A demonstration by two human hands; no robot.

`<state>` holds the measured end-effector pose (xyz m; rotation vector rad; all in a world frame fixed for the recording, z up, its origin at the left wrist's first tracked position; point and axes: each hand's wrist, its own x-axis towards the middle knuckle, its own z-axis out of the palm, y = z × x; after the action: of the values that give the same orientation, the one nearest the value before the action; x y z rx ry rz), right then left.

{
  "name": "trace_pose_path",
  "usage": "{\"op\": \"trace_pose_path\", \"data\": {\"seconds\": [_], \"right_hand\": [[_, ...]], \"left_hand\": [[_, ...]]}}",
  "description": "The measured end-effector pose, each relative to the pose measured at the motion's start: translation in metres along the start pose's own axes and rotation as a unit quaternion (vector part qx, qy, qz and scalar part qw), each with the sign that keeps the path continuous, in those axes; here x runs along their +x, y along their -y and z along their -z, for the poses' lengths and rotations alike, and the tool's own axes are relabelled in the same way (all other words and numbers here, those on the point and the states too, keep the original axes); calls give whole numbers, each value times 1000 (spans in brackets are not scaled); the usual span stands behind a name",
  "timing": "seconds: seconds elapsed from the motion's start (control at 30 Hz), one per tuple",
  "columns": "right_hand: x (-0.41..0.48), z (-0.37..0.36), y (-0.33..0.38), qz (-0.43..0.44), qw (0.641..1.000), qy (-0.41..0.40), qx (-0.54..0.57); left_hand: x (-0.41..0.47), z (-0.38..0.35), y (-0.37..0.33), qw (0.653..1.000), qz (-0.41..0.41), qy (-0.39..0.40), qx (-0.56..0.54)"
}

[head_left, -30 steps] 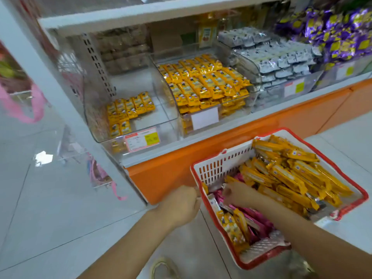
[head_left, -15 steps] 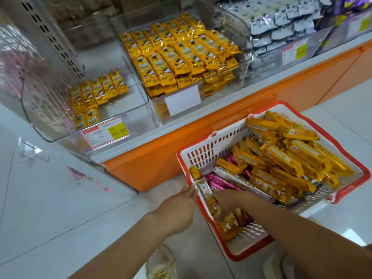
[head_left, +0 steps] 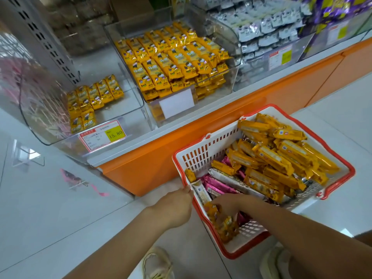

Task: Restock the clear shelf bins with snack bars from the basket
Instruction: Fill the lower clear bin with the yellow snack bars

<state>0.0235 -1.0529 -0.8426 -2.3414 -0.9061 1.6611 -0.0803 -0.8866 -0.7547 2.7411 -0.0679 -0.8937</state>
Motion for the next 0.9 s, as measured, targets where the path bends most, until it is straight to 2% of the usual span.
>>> {"op": "trace_pose_path", "data": {"seconds": [0.13, 0.23, 0.33, 0.47, 0.57, 0.67, 0.73, 0.8, 0.9], "right_hand": [[-33, 20, 6, 2, 997, -55, 50], [-70, 51, 24, 27, 994, -95, 48], [-112, 79, 50, 98, 982, -122, 109], [-170, 109, 97, 201, 943, -194, 179], [-199, 126, 132, 264, 909, -253, 203], [-210, 138, 167, 305, 878, -317, 191], [-212, 145, 190, 325, 856, -375, 145], [-212, 151, 213, 375, 842, -370, 114], [-205, 168, 243, 407, 843, -320, 143]], "left_hand": [[-4, 10, -2, 997, 11, -19, -74], [-13, 30, -9, 978, 11, -45, -202], [-32, 60, -22, 930, 0, -33, -367], [-63, 91, -29, 860, -44, -48, -506], [-84, 108, -24, 836, -53, -104, -536], [-103, 128, -19, 777, -60, -189, -598], [-114, 139, -13, 745, -63, -234, -621], [-125, 149, -4, 733, -61, -273, -620], [-137, 160, 12, 706, -70, -299, -639]]}}
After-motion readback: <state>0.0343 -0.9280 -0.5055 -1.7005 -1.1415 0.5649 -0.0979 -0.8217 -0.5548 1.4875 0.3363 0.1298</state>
